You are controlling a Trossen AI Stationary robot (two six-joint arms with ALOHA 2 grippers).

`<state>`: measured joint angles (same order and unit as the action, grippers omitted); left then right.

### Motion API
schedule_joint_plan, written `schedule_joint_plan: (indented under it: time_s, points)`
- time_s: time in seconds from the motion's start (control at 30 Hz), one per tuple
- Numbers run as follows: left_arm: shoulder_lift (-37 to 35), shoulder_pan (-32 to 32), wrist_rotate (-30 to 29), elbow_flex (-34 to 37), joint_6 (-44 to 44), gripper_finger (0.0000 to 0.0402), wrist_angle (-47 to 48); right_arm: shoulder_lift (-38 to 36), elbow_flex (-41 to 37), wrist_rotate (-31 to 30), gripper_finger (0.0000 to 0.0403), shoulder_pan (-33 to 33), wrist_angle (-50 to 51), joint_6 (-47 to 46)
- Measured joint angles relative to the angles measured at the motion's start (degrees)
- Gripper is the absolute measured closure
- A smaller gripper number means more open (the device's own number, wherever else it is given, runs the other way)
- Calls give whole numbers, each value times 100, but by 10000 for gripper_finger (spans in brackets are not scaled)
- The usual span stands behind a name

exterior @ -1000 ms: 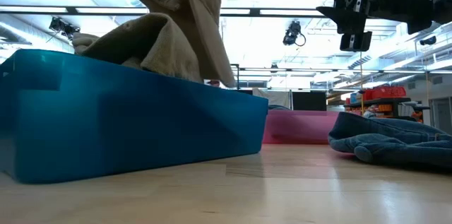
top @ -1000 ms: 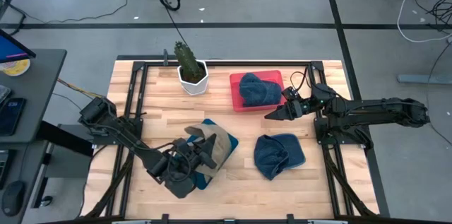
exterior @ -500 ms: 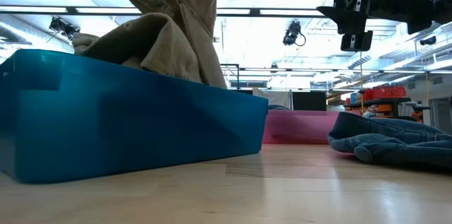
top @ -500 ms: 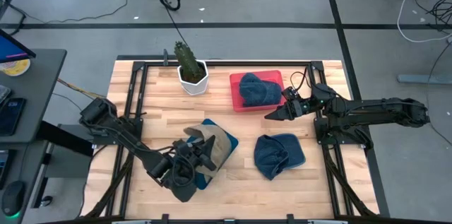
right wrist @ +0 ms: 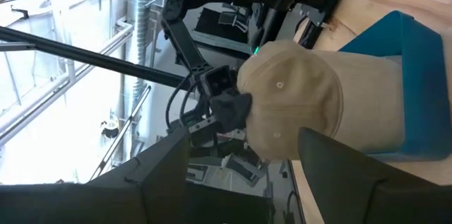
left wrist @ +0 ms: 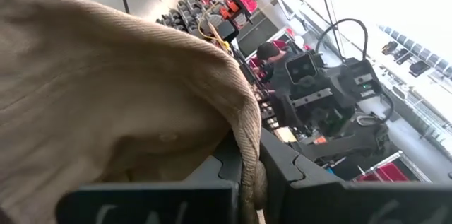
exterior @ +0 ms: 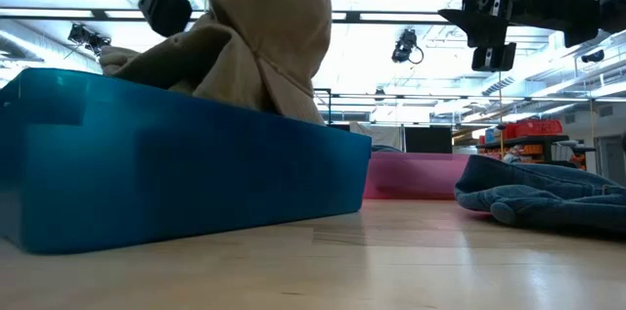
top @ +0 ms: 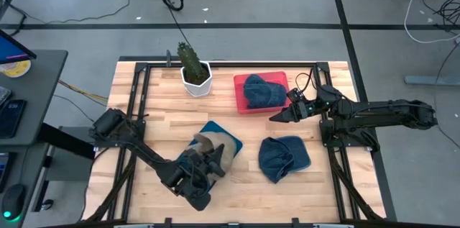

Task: Pick & Place hat
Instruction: Put the brown cap into the blue bin

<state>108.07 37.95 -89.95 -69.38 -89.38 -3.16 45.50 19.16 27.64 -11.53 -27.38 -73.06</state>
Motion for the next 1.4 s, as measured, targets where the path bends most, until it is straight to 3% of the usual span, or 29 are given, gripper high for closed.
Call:
schedule_joint_plan:
  time_s: [0.57, 0.97, 1.23, 1.4]
  points:
    - [-17, 43, -7, 0, 1062, 370, 44, 0, 0, 27, 137, 0, -1, 42]
    - [-55, 67, -10, 5, 1698, 254, 63, 0, 0, 24, 137, 0, -2, 59]
    - [-326, 91, 7, 7, 3003, 179, 174, 0, 0, 24, 137, 2, -4, 57]
    - [-674, 88, 638, 4, 3159, 145, 858, 0, 0, 24, 137, 2, -5, 52]
